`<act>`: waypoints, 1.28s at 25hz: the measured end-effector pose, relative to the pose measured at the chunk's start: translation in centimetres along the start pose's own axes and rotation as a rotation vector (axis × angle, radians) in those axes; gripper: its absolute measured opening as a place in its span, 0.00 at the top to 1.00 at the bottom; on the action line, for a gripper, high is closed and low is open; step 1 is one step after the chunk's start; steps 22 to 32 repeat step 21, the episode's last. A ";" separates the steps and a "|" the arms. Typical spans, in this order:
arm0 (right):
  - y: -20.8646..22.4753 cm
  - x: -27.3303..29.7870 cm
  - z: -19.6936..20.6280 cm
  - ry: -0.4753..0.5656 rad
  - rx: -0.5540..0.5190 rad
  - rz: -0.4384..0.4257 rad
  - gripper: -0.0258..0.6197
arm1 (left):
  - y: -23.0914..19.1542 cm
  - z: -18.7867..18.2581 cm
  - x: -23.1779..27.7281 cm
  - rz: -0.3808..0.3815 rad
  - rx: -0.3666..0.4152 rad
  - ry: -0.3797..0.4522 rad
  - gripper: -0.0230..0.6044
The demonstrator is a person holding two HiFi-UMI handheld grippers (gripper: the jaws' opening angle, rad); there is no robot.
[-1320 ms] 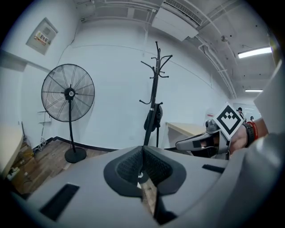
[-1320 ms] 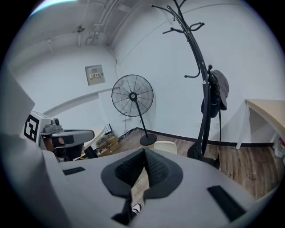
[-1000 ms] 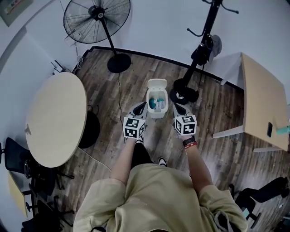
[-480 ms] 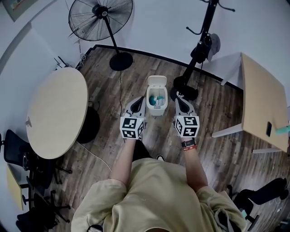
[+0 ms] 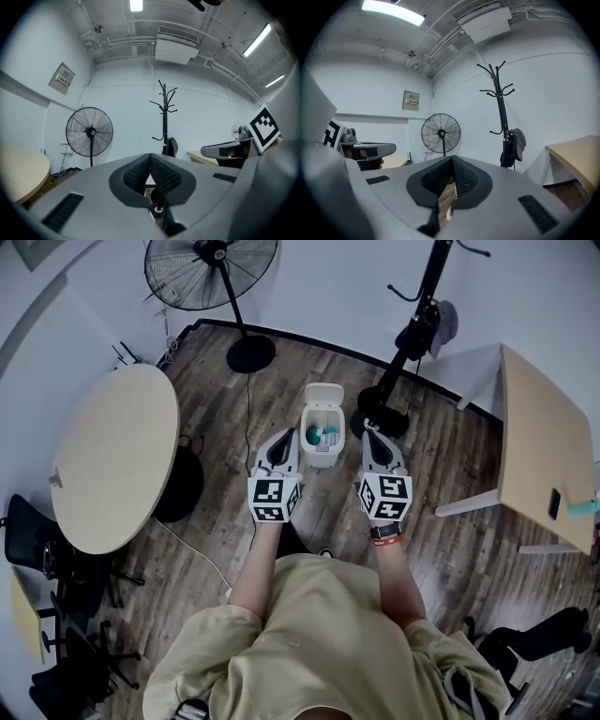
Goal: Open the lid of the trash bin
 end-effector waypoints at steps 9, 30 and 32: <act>0.1 0.6 1.3 -0.019 0.032 -0.008 0.94 | 0.6 1.5 0.7 0.014 -0.013 -0.021 0.92; -0.7 9.1 3.5 -0.048 0.078 0.010 0.94 | -5.1 4.2 7.5 0.087 -0.014 -0.038 0.92; -0.7 9.1 3.5 -0.048 0.078 0.010 0.94 | -5.1 4.2 7.5 0.087 -0.014 -0.038 0.92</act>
Point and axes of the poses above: the fingertips, and each gripper's own axes: x forward along the fingers, y to its right, z out of its underside, the point moved 1 cm from there along -x, backward along the fingers, and after that the axes turned 4 degrees about x, right-handed, at the moved point
